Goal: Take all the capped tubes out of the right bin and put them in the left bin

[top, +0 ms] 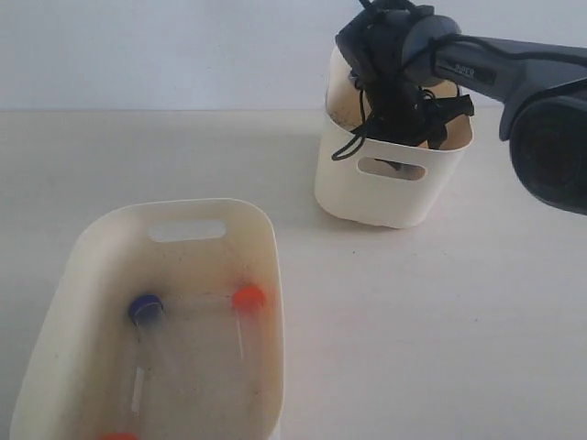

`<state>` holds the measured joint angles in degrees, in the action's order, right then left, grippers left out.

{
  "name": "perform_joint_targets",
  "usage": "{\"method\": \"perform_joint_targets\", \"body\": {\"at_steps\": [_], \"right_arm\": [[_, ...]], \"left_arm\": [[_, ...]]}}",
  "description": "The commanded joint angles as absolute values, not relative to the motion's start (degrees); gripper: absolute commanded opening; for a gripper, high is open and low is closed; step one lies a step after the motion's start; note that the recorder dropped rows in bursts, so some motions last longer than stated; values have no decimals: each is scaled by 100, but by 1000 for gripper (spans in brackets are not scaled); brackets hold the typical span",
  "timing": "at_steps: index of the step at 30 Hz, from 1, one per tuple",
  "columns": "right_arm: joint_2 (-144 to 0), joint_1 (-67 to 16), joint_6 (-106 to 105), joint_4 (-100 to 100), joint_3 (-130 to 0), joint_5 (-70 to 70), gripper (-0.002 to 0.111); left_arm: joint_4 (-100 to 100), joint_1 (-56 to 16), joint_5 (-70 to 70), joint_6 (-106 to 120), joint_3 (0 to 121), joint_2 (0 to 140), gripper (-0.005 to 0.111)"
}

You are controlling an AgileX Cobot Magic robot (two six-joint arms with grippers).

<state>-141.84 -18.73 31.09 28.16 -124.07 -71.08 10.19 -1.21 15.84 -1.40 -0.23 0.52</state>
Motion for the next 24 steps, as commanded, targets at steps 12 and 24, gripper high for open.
{"method": "perform_joint_targets", "body": {"at_steps": [12, 24], "right_arm": [[-14579, -1836, 2997, 2492, -12401, -6996, 36], [-14515, -1836, 2831, 2366, -12506, -6996, 0]], "left_arm": [[1013, -114, 1496, -206, 0, 41, 4], [1013, -114, 1496, -206, 0, 41, 4]]}}
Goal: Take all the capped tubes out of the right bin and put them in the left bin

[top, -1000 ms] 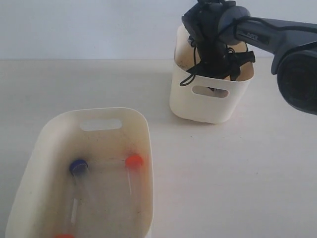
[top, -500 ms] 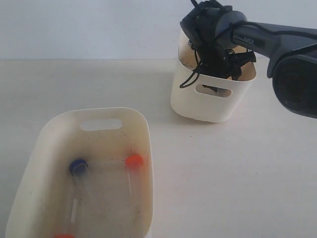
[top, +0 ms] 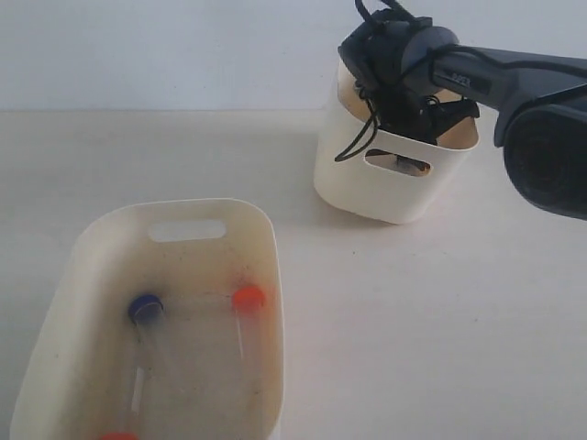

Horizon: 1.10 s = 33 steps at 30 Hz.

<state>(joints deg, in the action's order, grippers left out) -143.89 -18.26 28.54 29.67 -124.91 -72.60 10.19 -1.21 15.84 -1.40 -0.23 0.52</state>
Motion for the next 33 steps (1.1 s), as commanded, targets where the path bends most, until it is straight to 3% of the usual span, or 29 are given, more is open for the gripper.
{"method": "perform_joint_targets", "body": {"at_steps": [1, 6, 9, 10, 12, 22, 33], "right_arm": [[-14466, -1836, 2831, 2366, -12541, -6996, 0], [-14284, -1836, 2841, 2353, -12814, -6996, 7], [-14202, -1836, 2841, 2231, -12942, -6996, 22], [-14184, -1836, 2855, 2168, -13026, -6996, 36], [-14184, -1848, 2889, 2119, -13125, -6996, 48], [-14176, -2126, 3326, 1822, -14010, -6907, 50], [-14673, -2116, 4175, 2627, -13999, -6996, 50]], "left_arm": [[1013, -114, 1496, -206, 0, 41, 4], [1013, -114, 1496, -206, 0, 41, 4], [1013, -114, 1496, -206, 0, 41, 4], [1013, -114, 1496, -206, 0, 41, 4], [1013, -114, 1496, -206, 0, 41, 4], [1013, -114, 1496, -206, 0, 41, 4], [1013, -114, 1496, -206, 0, 41, 4]]}}
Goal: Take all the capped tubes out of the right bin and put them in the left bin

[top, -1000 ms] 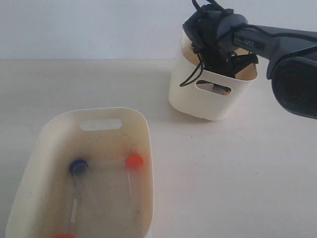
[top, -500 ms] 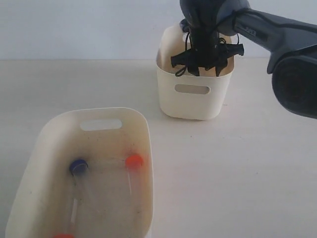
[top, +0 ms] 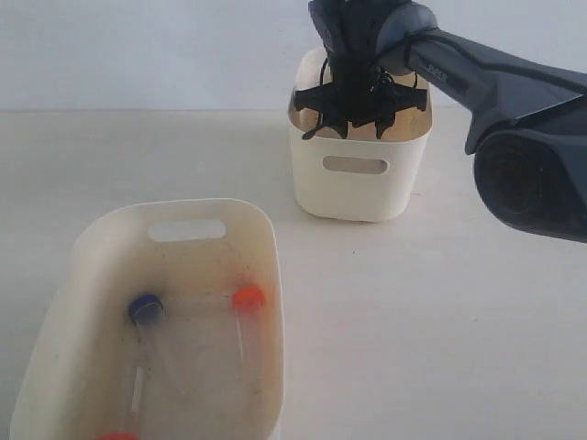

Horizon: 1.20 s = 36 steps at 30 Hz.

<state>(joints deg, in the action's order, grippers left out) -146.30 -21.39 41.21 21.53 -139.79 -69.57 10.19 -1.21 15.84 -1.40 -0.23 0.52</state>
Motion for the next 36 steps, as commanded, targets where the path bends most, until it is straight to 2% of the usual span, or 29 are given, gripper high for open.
{"method": "perform_joint_targets", "body": {"at_steps": [1, 36], "right_arm": [[-14700, -2116, 4175, 2679, -13999, -6996, 50], [-15000, -1989, 3694, 3507, -13999, -6996, 50]], "left_arm": [[1013, -114, 1496, -206, 0, 41, 4], [1013, -114, 1496, -206, 0, 41, 4]]}}
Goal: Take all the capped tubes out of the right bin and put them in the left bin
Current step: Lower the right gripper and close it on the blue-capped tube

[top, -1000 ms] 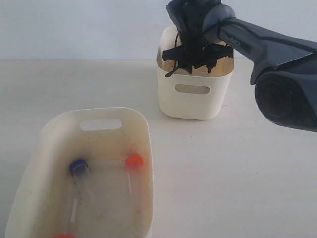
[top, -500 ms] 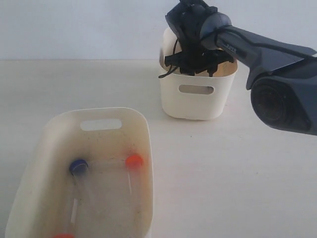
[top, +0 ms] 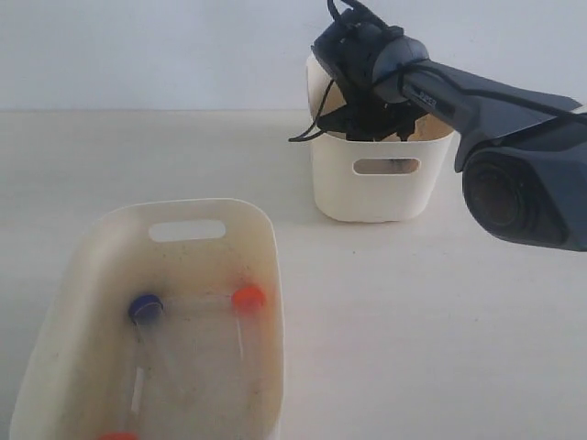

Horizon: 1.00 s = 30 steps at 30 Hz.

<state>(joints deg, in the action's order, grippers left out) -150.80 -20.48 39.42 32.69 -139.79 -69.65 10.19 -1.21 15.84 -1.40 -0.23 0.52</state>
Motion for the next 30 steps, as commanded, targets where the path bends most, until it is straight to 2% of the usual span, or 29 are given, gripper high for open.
{"method": "perform_joint_targets", "body": {"at_steps": [1, 4, 8, 10, 25, 28, 30], "right_arm": [[-15000, -1989, 3637, 3507, -13999, -6996, 50], [-15000, -1989, 3502, 3521, -13999, -6996, 51], [-15036, -1956, 3387, 3579, -13999, -6996, 65], [-15063, -1932, 3301, 3556, -13999, -6996, 69], [-15288, -1873, 3250, 3388, -13999, -6996, 68], [-15338, -1873, 3145, 3388, -13999, -6996, 63], [-15377, -1873, 3121, 3388, -13999, -6996, 54]], "left_arm": [[1013, -114, 1496, -206, 0, 41, 4], [1013, -114, 1496, -206, 0, 41, 4], [1013, -114, 1496, -206, 0, 41, 4], [1013, -114, 1496, -206, 0, 41, 4], [1013, -114, 1496, -206, 0, 41, 4], [1013, -114, 1496, -206, 0, 41, 4], [1013, -114, 1496, -206, 0, 41, 4]]}}
